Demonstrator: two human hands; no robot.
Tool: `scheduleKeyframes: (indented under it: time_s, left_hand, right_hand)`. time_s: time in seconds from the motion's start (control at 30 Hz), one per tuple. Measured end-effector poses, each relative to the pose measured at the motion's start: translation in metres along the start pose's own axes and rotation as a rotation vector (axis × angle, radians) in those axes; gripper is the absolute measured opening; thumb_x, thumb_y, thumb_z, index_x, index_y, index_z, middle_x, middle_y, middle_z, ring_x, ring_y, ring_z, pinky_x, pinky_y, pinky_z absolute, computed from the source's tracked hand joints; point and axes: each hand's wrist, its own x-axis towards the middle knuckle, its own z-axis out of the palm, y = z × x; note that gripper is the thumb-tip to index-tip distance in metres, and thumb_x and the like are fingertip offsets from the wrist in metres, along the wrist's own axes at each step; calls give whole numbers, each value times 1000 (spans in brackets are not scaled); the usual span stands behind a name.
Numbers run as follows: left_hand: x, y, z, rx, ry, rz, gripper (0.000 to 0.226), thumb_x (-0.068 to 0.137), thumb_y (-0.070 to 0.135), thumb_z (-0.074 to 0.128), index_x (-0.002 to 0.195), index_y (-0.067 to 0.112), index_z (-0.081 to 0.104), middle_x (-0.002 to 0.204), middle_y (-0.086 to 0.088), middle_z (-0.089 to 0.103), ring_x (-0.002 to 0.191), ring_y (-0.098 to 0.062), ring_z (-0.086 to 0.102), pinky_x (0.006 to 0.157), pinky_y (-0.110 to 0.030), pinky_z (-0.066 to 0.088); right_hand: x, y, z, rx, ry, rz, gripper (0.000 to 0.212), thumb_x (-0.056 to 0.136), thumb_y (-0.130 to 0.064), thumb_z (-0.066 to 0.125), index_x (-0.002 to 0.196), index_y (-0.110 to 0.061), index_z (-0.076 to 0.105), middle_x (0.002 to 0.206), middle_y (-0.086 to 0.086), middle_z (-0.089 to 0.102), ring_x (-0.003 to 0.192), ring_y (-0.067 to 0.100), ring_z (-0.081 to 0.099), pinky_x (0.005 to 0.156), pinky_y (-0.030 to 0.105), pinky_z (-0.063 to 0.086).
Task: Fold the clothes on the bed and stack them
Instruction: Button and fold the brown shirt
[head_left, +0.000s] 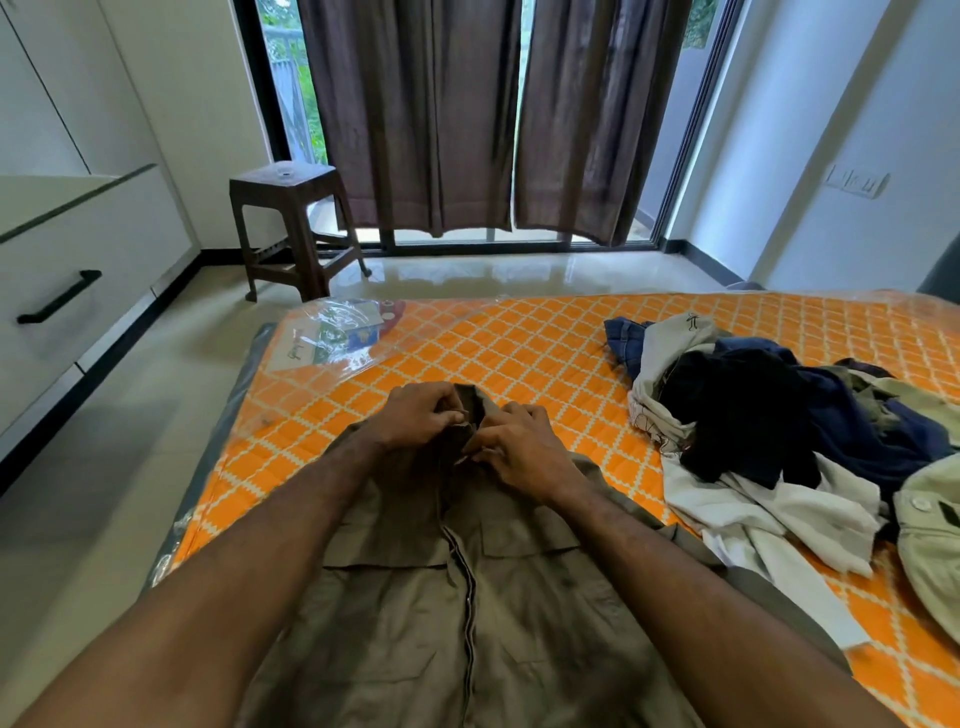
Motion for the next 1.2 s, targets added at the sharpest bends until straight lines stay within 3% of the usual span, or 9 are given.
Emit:
scheduleKeyframes:
  time_s: [0.2,0.33,0.43,0.53,0.7,0.8,0.93,1.07,1.2]
  left_hand:
    - [-2,7,0,-231,-67,12,8,89,14,71,87,20,66,85,1,69,84,-20,66,80,-43,53]
    - [-9,0,2,-322,-38,3,15,90,10,71,85,23,66,87,2,71,85,-14,69,81,-38,55]
    - [-16,1,4,-312,-13,34,15,90,8,71,86,22,67,88,8,69,84,-2,66,79,-27,54]
    - [-22,1,9,-273,31,79,9,88,8,72,90,16,69,89,12,70,89,-2,67,80,-24,53]
    - [-29,5,16,-205,117,160,21,83,0,74,86,20,69,86,16,70,88,4,67,78,-17,52]
    - [-29,2,17,-153,113,207,25,80,4,78,83,27,68,82,19,68,84,2,65,75,-30,54]
    - [-32,-1,25,-191,106,194,21,79,3,78,81,22,69,82,12,70,82,-3,66,72,-41,55]
    - [-35,-3,32,-221,101,188,23,82,2,75,83,24,68,84,11,70,82,-4,67,72,-43,56]
    - [-34,-4,17,-291,93,206,14,88,6,71,96,17,66,94,5,68,90,-8,65,77,-33,54]
  right_hand:
    - [4,-12,3,134,150,279,7,89,-27,72,95,-29,70,90,-9,66,101,17,52,98,42,31]
    - [4,-14,7,235,174,364,20,85,-29,76,102,-31,66,92,-13,67,102,13,54,97,39,30]
    - [2,-12,10,279,184,389,21,85,-28,76,103,-35,71,97,-13,72,106,13,58,97,40,34]
    - [-1,-14,11,306,163,421,19,86,-28,76,103,-36,76,101,-12,72,109,12,54,92,38,29]
    - [-1,-12,13,345,132,481,13,86,-31,75,98,-37,74,99,-15,70,111,10,53,87,38,24]
    - [-1,-13,12,299,97,480,14,85,-31,76,99,-35,75,97,-14,69,110,10,52,83,35,18]
    - [-2,-15,10,235,77,449,11,85,-29,75,95,-34,72,91,-15,64,109,12,50,90,38,23]
    - [-1,-18,10,96,21,399,13,85,-31,73,84,-37,62,85,-15,57,109,15,50,97,43,29]
    - [0,-13,7,101,9,324,10,87,-30,71,86,-32,61,90,-13,60,110,18,50,100,47,29]
